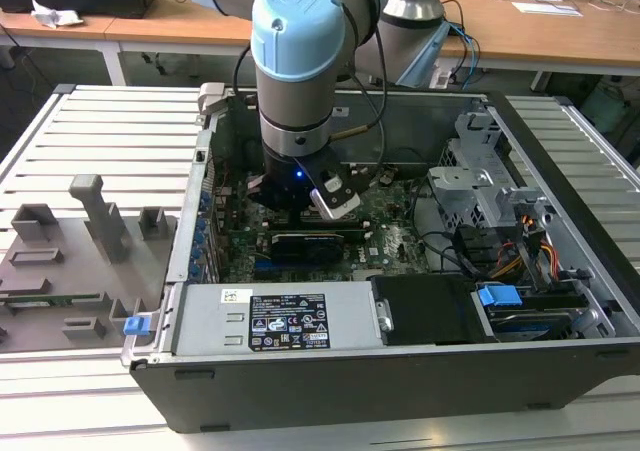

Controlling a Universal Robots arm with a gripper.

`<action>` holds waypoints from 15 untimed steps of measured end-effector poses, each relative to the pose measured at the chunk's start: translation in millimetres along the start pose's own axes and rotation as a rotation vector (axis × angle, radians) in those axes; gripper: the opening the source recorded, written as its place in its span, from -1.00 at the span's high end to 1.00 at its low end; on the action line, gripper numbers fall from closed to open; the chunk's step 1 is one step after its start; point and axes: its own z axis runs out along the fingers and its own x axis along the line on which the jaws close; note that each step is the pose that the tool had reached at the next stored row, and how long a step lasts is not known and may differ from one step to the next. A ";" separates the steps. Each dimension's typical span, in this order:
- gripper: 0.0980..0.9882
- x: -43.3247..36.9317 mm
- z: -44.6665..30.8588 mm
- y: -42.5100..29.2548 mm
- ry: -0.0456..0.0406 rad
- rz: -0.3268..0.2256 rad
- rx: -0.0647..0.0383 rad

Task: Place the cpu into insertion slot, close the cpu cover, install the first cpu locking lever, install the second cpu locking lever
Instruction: 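Install the second cpu locking lever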

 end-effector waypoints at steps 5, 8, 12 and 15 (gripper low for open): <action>0.98 2.2 2.4 -0.5 -0.0011 0.000 -0.015; 0.98 2.2 0.1 -0.1 -0.0015 0.000 -0.016; 0.98 1.9 -6.1 1.2 -0.0013 0.000 -0.016; 0.98 1.8 -10.3 2.1 -0.0013 0.000 -0.016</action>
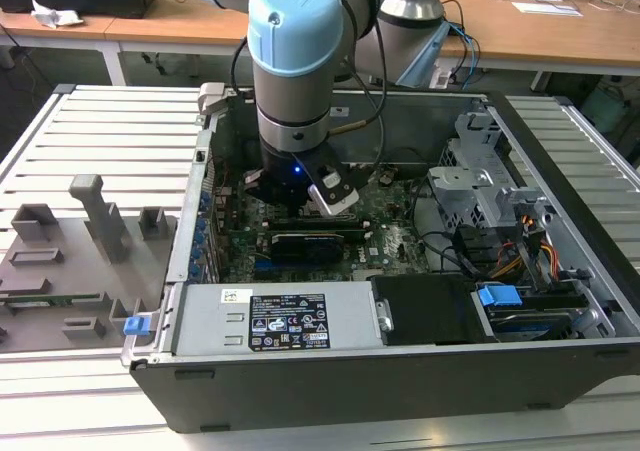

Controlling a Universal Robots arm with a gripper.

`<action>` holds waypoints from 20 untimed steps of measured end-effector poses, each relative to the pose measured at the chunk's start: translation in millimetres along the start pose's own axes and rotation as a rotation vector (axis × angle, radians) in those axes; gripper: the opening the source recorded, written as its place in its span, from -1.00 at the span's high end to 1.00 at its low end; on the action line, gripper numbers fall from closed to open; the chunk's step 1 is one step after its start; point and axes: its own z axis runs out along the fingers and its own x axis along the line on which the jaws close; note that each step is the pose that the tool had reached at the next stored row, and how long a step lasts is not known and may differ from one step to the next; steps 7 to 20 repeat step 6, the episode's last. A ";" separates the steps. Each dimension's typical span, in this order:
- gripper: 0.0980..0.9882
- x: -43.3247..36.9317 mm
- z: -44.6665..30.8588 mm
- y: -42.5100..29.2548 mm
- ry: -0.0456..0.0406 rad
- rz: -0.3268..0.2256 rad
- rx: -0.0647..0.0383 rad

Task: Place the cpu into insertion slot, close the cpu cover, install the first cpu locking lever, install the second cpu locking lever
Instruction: 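Install the second cpu locking lever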

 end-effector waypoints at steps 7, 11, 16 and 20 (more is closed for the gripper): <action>0.98 -0.4 -8.1 1.9 -0.0001 0.000 0.000; 0.98 -0.4 -8.1 1.9 -0.0001 0.000 0.000; 0.98 -0.4 -8.1 1.9 -0.0001 0.000 0.000; 0.98 -0.4 -8.1 1.9 -0.0001 0.000 0.000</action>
